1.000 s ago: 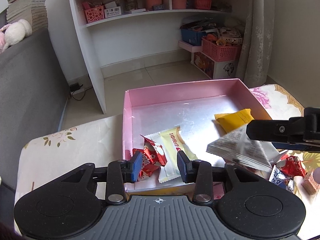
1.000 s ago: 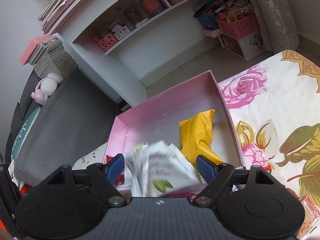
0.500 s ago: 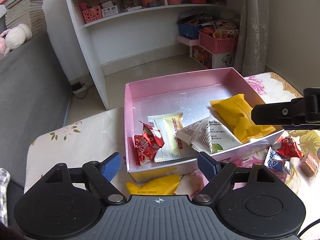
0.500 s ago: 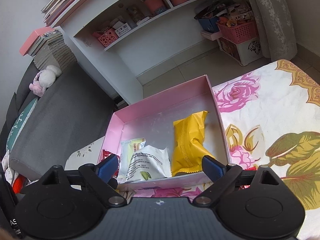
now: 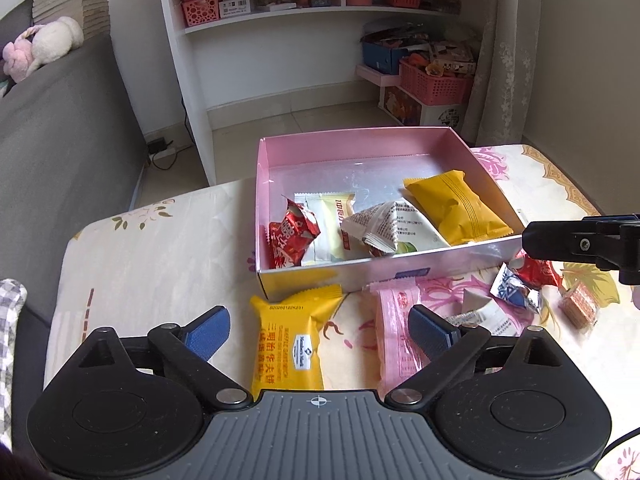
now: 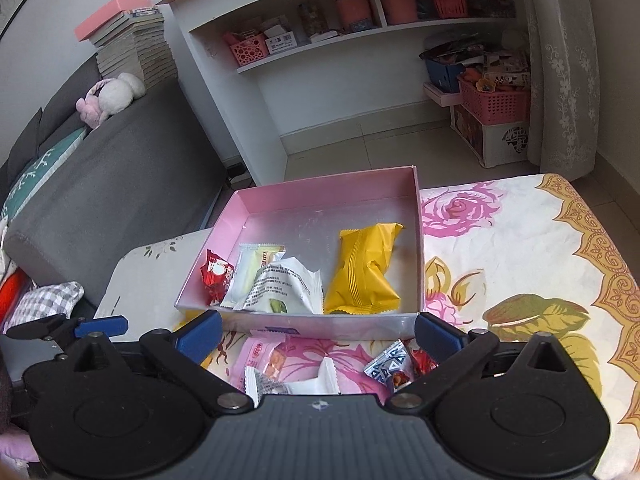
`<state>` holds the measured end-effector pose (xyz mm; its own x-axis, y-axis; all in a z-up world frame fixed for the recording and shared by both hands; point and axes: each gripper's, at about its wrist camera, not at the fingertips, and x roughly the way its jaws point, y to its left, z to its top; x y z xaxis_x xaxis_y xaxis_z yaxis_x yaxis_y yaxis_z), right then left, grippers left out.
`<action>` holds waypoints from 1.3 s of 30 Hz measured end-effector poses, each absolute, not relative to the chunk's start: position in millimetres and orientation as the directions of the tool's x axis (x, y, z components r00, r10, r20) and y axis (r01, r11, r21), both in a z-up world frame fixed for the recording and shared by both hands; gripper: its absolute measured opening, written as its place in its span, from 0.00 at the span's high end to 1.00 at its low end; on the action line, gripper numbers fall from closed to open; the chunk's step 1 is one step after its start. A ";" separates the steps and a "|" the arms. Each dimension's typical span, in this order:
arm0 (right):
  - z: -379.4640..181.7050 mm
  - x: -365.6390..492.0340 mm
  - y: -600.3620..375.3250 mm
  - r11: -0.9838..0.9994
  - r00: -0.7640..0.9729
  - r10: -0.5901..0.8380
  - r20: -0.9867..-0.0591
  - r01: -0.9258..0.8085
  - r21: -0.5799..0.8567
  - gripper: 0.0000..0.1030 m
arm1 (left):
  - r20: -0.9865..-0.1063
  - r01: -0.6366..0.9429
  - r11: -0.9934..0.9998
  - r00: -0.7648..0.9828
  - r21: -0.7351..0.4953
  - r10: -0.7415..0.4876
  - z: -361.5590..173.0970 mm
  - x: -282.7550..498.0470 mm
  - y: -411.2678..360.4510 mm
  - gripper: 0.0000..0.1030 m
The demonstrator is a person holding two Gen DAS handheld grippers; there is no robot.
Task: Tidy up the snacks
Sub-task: 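Lift both tools out of the pink box back over the pile, then move the left tool to the yellow biscuit packet while the right tool reaches a white-blue packet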
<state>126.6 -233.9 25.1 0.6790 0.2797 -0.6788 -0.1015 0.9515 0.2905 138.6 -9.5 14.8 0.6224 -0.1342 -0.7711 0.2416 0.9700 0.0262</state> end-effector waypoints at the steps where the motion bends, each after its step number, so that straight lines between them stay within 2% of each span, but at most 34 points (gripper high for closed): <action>1: 25.9 123.7 -233.2 0.955 0.680 0.275 -0.680 -0.109 0.277 0.06 | -0.772 0.239 0.971 0.621 0.020 -0.137 15.6 134.4 -8.1 0.04; 17: 29.3 79.2 -227.1 0.962 0.688 0.271 -0.673 -0.172 0.211 0.06 | -0.758 0.245 0.969 0.625 -0.032 -0.184 15.6 65.4 14.3 0.03; 23: 22.3 62.9 -222.4 0.956 0.696 0.293 -0.655 -0.212 0.203 0.06 | -0.760 0.271 0.962 0.630 0.023 -0.159 0.9 45.1 26.1 0.03; 29: 17.7 48.6 -208.4 0.936 0.703 0.339 -0.625 -0.321 0.147 0.06 | -0.769 0.336 0.941 0.611 0.037 -0.188 -12.2 29.1 44.7 0.03; 34: 3.5 41.3 -192.9 0.894 0.658 0.401 -0.638 -0.432 0.117 0.06 | -0.730 0.497 0.867 0.607 0.039 -0.315 -24.8 18.0 58.8 0.03; 39: -12.2 35.0 -176.7 0.837 0.594 0.454 -0.664 -0.540 0.089 0.06 | -0.761 0.587 0.810 0.518 -0.018 -0.392 -39.9 19.7 62.6 0.03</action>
<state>35.0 -176.7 -12.2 0.5939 0.4543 -0.6640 -0.5403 0.8367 0.0892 19.7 62.6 -39.9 0.5176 -0.3920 -0.7606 0.5867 0.8096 -0.0179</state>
